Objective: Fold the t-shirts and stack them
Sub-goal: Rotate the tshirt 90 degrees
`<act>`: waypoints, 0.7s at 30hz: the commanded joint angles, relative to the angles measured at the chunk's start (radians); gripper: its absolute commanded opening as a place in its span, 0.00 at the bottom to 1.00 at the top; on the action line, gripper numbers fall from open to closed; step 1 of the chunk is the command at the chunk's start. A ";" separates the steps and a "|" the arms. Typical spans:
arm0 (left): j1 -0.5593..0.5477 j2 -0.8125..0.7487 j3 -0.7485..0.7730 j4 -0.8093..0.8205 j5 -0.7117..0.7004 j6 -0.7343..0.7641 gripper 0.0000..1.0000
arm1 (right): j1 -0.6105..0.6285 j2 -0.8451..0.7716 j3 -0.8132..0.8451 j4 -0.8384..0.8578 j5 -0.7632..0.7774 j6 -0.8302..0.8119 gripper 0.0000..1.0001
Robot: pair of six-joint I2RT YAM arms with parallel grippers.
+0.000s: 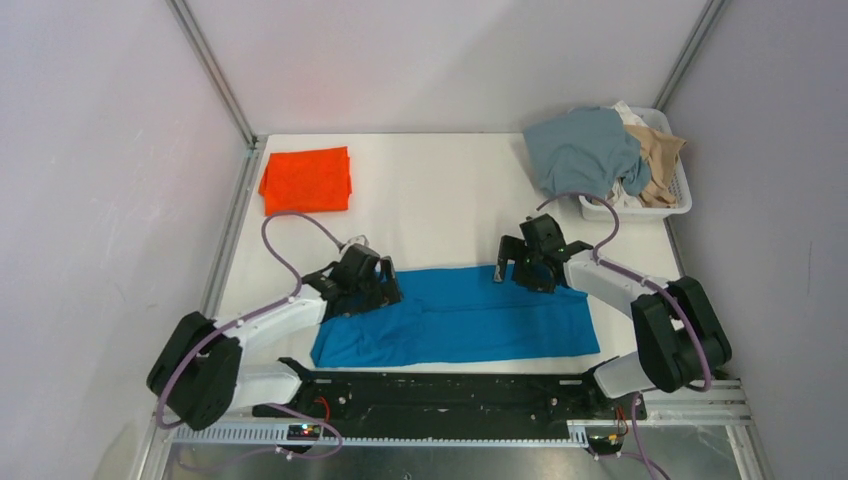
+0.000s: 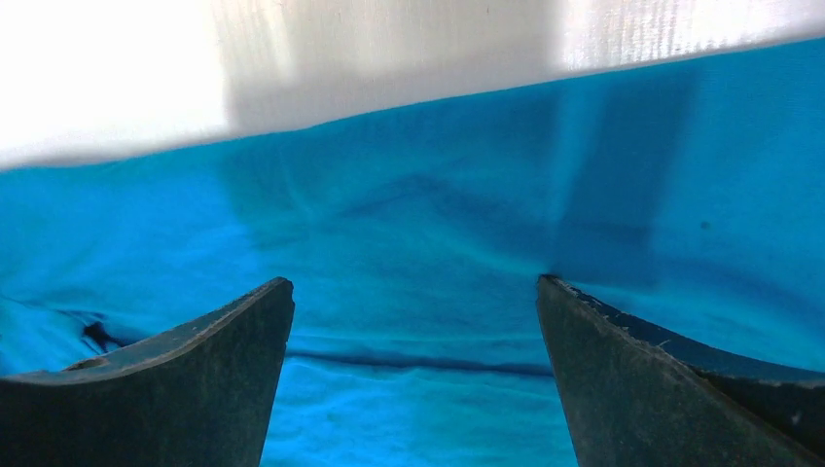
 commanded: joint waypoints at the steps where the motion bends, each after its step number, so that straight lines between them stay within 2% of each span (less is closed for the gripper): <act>1: 0.077 0.130 0.022 0.240 0.097 0.015 1.00 | 0.004 0.035 -0.003 0.063 -0.054 -0.017 0.99; 5: 0.203 0.376 0.125 0.344 0.199 0.035 1.00 | 0.004 0.047 -0.011 0.059 -0.052 -0.004 0.99; 9: 0.272 0.622 0.393 0.338 0.298 0.076 1.00 | 0.024 0.021 -0.058 0.075 -0.127 0.040 0.99; 11: 0.287 0.749 0.578 0.292 0.344 0.087 1.00 | 0.048 -0.002 -0.094 0.074 -0.152 0.080 0.99; 13: 0.296 0.881 0.831 0.230 0.366 0.081 1.00 | 0.086 -0.037 -0.144 0.079 -0.173 0.126 0.99; 14: 0.307 0.923 0.898 0.210 0.407 0.070 1.00 | 0.118 -0.059 -0.156 0.086 -0.196 0.142 0.99; 17: 0.344 1.159 1.285 0.157 0.550 0.040 1.00 | 0.214 -0.077 -0.193 0.180 -0.283 0.209 0.99; 18: 0.362 1.204 1.348 0.111 0.609 0.022 1.00 | 0.278 -0.056 -0.193 0.213 -0.351 0.218 0.99; 19: 0.367 1.283 1.474 0.098 0.634 0.014 1.00 | 0.308 -0.039 -0.186 0.301 -0.394 0.225 0.99; 21: 0.379 1.372 1.625 0.069 0.703 0.004 1.00 | 0.386 0.068 -0.143 0.399 -0.487 0.217 0.99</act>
